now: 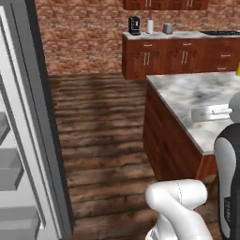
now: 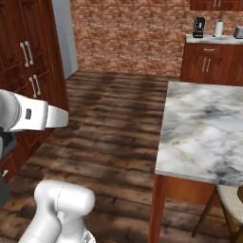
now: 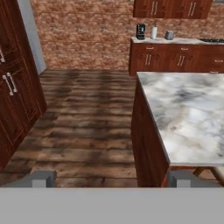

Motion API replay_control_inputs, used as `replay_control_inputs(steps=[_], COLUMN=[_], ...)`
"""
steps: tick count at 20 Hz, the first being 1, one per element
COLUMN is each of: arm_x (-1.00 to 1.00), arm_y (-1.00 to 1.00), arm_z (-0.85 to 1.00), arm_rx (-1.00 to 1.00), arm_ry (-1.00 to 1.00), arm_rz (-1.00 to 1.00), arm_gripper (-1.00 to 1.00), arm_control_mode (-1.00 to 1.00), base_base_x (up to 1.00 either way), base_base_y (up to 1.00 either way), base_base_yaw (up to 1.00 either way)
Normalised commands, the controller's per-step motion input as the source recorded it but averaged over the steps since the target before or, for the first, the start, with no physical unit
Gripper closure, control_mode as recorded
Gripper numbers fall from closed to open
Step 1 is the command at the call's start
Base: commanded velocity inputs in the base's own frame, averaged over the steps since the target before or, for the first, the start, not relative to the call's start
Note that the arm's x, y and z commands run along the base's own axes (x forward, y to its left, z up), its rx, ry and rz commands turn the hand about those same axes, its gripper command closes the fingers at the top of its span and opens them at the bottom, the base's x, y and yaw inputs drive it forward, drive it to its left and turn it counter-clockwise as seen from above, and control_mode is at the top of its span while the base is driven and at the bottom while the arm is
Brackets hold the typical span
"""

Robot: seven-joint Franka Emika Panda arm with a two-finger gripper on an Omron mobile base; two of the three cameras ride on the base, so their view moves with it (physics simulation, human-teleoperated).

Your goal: Place the ketchup and mustard from the counter to the top shelf of the fridge. If the existing items in the fridge are on the top shelf, move them to other shelves.

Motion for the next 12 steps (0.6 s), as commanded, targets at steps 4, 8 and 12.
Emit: replay_control_inputs(steps=[4,8,12], arm_x=[0.0,0.0,0.0], arm_y=[0.0,0.0,0.0], arm_z=[0.0,0.0,0.0], arm_rx=[0.0,0.0,0.0], arm_ry=[0.0,0.0,0.0], arm_rz=[0.0,0.0,0.0], arm_gripper=[-1.0,-1.0,-1.0], arm_control_mode=[1.0,1.0,1.0], base_base_x=[0.64,0.99,1.0], base_base_y=[-0.24,0.0,0.0], base_base_yaw=[-0.19,-0.14,-0.13])
